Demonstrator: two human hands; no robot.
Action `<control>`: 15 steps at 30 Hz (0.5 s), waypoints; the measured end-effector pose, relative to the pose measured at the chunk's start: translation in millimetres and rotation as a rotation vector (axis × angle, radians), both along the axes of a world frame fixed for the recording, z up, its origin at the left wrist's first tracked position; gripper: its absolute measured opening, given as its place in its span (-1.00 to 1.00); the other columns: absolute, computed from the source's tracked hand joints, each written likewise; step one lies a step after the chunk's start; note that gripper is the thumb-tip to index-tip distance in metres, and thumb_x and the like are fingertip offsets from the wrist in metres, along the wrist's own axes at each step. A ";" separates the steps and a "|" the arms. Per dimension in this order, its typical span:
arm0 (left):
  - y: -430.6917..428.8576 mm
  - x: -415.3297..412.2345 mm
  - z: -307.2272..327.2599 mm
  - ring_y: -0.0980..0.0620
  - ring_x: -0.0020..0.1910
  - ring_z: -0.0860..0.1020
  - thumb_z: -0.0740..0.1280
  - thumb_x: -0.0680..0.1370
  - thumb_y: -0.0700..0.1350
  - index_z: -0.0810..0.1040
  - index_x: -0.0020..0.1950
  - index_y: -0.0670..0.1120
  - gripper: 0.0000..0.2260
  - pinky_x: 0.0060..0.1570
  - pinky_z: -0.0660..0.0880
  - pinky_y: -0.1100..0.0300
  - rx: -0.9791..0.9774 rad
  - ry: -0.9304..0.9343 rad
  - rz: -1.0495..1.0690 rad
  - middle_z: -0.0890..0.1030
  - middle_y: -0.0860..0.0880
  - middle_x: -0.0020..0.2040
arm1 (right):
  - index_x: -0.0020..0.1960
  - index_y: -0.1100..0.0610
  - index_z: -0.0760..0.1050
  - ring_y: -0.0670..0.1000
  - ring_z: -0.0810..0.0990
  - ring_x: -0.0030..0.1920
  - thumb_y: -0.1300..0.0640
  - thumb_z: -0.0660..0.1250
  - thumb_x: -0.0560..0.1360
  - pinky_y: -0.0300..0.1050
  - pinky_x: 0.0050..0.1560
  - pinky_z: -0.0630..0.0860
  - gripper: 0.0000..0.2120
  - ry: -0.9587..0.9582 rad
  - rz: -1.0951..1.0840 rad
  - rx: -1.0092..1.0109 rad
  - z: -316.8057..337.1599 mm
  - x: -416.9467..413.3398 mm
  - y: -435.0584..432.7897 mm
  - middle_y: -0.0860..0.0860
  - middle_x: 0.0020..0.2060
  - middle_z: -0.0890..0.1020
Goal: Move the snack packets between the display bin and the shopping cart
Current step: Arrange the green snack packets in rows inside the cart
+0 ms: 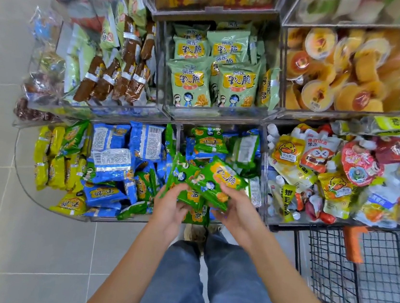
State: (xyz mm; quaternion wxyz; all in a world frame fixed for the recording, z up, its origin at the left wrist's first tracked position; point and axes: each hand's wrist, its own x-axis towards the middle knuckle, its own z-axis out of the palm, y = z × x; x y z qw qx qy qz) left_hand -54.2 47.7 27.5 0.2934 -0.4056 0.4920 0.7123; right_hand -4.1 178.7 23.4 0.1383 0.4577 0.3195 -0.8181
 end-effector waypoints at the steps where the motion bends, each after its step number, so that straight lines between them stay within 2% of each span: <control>1: 3.4 0.7 1.4 -0.04 -0.18 0.56 0.29 0.53 -0.26 0.40 0.27 -0.21 -0.69 -0.23 0.55 0.13 0.054 0.005 0.018 0.56 -0.13 -0.11 | 0.28 0.29 0.36 -0.01 0.55 -0.22 0.12 0.34 0.47 -0.18 -0.37 0.49 -0.55 -0.018 0.026 0.036 2.3 -3.0 -3.2 0.10 -0.08 0.56; 3: 6.8 2.3 3.8 -0.10 -0.10 0.58 0.26 0.52 -0.16 0.47 0.07 -0.18 -0.84 -0.10 0.56 0.05 0.189 -0.013 0.095 0.55 -0.16 -0.08 | 0.29 0.26 0.39 0.01 0.53 -0.15 0.08 0.34 0.47 -0.16 -0.26 0.46 -0.55 -0.068 0.027 0.083 1.7 -8.8 -6.6 0.11 -0.03 0.56; 5: 5.8 3.0 6.1 -0.18 -0.02 0.57 0.29 0.44 -0.06 0.46 0.11 -0.16 -0.71 0.06 0.51 -0.04 0.292 -0.024 0.157 0.55 -0.19 -0.04 | 0.30 0.28 0.39 0.05 0.53 -0.10 0.16 0.33 0.48 -0.13 -0.19 0.47 -0.57 -0.091 -0.005 0.075 2.4 -15.0 -7.6 0.14 -0.04 0.56; 7: -0.8 1.8 4.8 -0.20 0.01 0.56 0.33 0.34 0.03 0.44 0.19 -0.11 -0.54 0.15 0.46 -0.08 0.320 -0.021 0.118 0.55 -0.19 0.04 | 0.36 0.32 0.28 0.06 0.54 -0.13 0.26 0.33 0.47 -0.09 -0.17 0.51 -0.50 -0.078 -0.012 0.043 3.0 -20.0 -6.7 0.15 -0.05 0.55; 9: -16.5 -3.0 0.6 -0.18 0.02 0.55 0.33 0.31 0.16 0.45 0.21 -0.06 -0.46 0.08 0.46 -0.08 0.262 0.003 -0.027 0.57 -0.16 0.07 | 0.46 0.21 0.09 0.03 0.56 -0.12 0.32 0.36 0.44 -0.03 -0.06 0.52 -0.32 -0.038 0.056 0.058 2.9 -21.9 -2.6 0.14 0.07 0.56; 10: -27.5 -6.0 -2.7 -0.18 0.01 0.56 0.31 0.31 0.22 0.47 0.22 -0.06 -0.43 0.02 0.49 -0.05 0.222 0.015 -0.133 0.60 -0.14 0.06 | 0.48 0.12 0.02 -0.03 0.58 -0.15 0.33 0.38 0.43 -0.04 0.00 0.49 -0.23 -0.012 0.126 0.081 1.8 -22.5 0.0 0.07 0.06 0.58; 12: -49.0 -12.4 -8.1 -0.19 0.05 0.59 0.31 0.30 0.31 0.49 0.23 -0.08 -0.35 -0.01 0.51 -0.07 0.150 0.026 -0.338 0.65 -0.14 0.08 | 0.49 0.04 0.03 -0.13 0.57 -0.18 0.34 0.42 0.39 -0.16 0.03 0.41 -0.17 0.040 0.352 0.169 2.7 -25.9 1.3 -0.08 -0.09 0.58; 14: -65.0 -16.1 -11.0 -0.17 0.09 0.61 0.43 0.22 0.31 0.50 0.23 -0.07 -0.29 0.01 0.54 -0.08 0.050 0.021 -0.509 0.65 -0.12 0.12 | 0.46 0.10 0.12 -0.12 0.57 -0.09 0.32 0.45 0.36 -0.24 -0.05 0.44 -0.21 0.065 0.565 0.232 0.8 -31.4 -5.0 -0.08 -0.07 0.57; 15: -70.4 -16.6 -12.5 -0.12 0.07 0.63 0.48 0.19 0.27 0.50 0.23 -0.07 -0.29 -0.02 0.56 -0.04 -0.007 0.020 -0.565 0.65 -0.10 0.11 | 0.41 0.13 0.21 -0.13 0.58 -0.08 0.32 0.46 0.36 -0.31 -0.12 0.48 -0.29 0.078 0.641 0.246 0.4 -34.1 -10.4 -0.06 -0.04 0.58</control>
